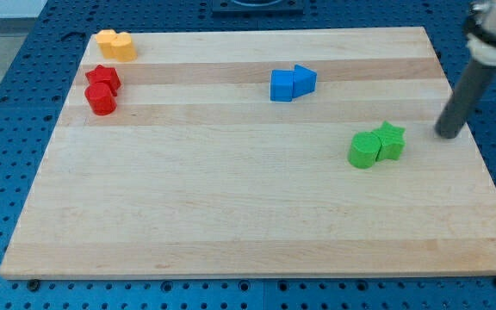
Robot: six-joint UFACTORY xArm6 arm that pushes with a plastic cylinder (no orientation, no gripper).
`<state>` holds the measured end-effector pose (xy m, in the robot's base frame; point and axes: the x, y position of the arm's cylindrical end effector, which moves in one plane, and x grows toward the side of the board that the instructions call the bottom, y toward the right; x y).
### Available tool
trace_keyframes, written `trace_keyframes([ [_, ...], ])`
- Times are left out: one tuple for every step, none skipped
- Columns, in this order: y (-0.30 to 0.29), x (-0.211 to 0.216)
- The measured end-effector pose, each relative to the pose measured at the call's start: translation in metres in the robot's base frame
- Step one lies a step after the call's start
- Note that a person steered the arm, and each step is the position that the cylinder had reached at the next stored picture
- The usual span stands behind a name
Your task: Move the green star towards the bottom left corner
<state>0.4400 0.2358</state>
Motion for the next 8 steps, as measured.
trace_keyframes([
  [-0.066, 0.03],
  [-0.126, 0.05],
  [-0.139, 0.062],
  [-0.132, 0.062],
  [-0.087, 0.061],
  [-0.047, 0.039],
  [-0.039, -0.005],
  [-0.054, -0.031],
])
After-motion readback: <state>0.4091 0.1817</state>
